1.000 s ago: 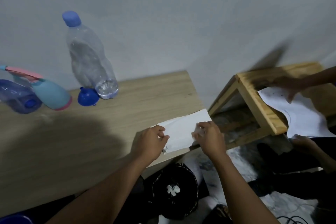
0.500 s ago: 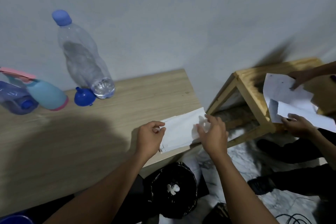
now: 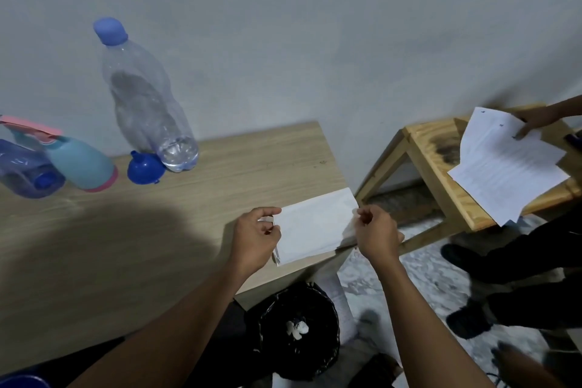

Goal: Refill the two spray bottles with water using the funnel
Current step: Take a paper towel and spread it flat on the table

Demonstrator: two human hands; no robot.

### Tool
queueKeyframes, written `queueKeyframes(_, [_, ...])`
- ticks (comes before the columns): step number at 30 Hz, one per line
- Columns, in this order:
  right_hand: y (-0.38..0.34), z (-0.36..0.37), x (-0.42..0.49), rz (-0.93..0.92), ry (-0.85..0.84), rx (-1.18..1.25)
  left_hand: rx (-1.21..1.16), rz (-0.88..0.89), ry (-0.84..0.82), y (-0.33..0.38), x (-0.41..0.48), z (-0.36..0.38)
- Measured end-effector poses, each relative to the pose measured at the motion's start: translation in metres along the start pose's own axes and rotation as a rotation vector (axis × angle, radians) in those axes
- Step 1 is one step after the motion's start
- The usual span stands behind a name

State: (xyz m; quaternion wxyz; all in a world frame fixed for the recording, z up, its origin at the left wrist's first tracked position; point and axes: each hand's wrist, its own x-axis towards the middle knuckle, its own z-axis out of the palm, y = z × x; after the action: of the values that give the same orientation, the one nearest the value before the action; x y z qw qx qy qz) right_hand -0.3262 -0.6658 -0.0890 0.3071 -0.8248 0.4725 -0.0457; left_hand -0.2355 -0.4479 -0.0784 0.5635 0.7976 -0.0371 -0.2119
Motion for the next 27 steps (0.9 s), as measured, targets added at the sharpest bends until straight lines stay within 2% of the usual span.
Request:
queueKeyframes(5, [0.008,0.001,0.004,0.018,-0.018,0.075,0.045,0.011,-0.037,-0.002,-0.001,-0.004])
queueKeyframes(10, [0.006,-0.003,0.001,-0.022,0.077,0.022,0.062,0.013,-0.035,-0.002,-0.002,-0.007])
queueKeyframes(14, [0.004,-0.005,0.000,-0.031,0.074,0.034,0.065,0.010,-0.032,-0.003,-0.002,-0.009])
queueKeyframes(20, [-0.006,-0.014,-0.007,-0.074,0.018,0.503,0.112,-0.009,-0.012,0.000,-0.001,-0.013])
queueKeyframes(23, [-0.008,-0.014,-0.007,-0.097,-0.050,0.549,0.074,-0.021,-0.004,0.002,-0.002,-0.015])
queueKeyframes(27, [-0.008,-0.011,-0.007,-0.040,-0.114,0.582,0.014,-0.020,-0.005,0.008,-0.006,-0.018])
